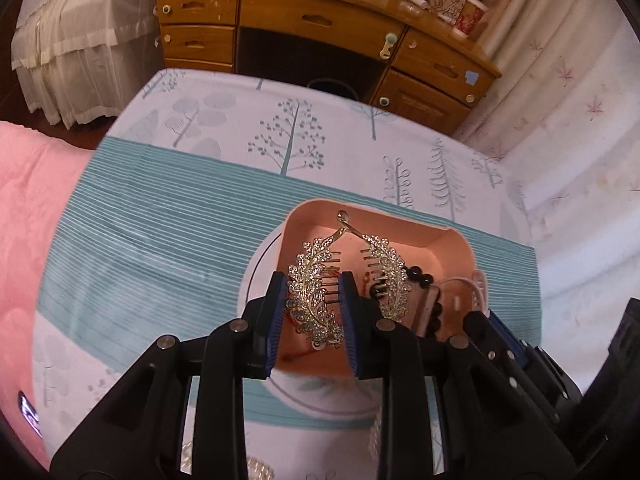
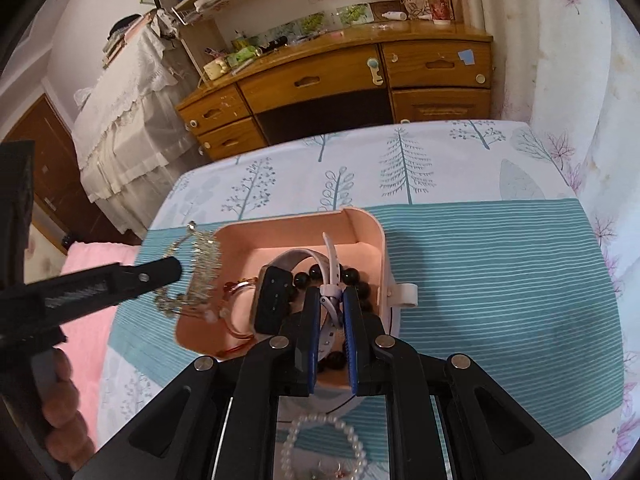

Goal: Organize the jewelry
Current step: 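Lift comb and watch into the pink box and open both tools, then move left tool toward pearl necklace while right tool approaches pearl bracelet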

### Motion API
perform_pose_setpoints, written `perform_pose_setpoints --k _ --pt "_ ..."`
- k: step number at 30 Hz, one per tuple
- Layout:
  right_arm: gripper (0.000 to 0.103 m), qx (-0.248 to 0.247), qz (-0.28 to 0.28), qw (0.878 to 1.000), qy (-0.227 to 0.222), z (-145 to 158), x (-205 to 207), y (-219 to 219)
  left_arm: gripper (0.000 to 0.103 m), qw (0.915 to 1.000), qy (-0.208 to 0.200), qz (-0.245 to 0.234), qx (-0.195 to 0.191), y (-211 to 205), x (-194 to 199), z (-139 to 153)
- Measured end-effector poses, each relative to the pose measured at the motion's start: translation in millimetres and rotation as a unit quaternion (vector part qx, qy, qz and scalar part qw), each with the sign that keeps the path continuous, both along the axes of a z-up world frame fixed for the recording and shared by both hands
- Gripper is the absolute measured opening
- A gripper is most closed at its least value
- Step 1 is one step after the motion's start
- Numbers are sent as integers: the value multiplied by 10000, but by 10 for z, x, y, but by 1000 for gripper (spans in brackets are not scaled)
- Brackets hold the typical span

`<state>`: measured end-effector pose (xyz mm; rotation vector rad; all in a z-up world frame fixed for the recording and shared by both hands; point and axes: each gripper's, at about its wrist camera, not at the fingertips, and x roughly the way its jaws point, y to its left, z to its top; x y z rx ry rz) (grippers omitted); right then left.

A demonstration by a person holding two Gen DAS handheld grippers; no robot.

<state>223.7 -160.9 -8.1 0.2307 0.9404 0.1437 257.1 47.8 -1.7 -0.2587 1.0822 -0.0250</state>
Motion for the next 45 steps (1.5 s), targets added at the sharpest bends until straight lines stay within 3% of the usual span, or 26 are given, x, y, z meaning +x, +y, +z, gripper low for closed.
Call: perform_pose_setpoints --k 5,7,11,12,16,20,26,33,45 --pt "19 -20 -26 9997 230 -253 93 48 24 9997 -75 -178 133 -114 21 -218" --pt "27 21 -109 9997 237 -286 77 19 25 9992 -167 -254 250 -157 -27 -240" --pt "30 138 -184 9997 121 -270 -43 -7 45 9992 -137 -358 73 -169 -183 -232" --pt "30 66 -192 9998 66 -254 -87 15 46 9991 -187 -370 69 -174 -254 -203" --pt "32 -186 -146 9997 -107 -157 -293 113 47 9979 -414 -461 193 -173 -472 -99" --pt "33 -241 -149 9994 -203 -91 -503 186 47 9977 -505 -459 4 -104 -688 -38" --pt "34 -175 -59 9994 -277 -21 -822 232 47 9977 -299 -491 -348 47 -971 -111" --pt "34 -285 110 9990 -324 -18 -1161 354 47 9975 -265 -463 -461 159 -1261 -281" --pt "34 -435 174 9987 -194 -184 -1598 305 47 9990 -269 -236 -253 327 -1666 -475"
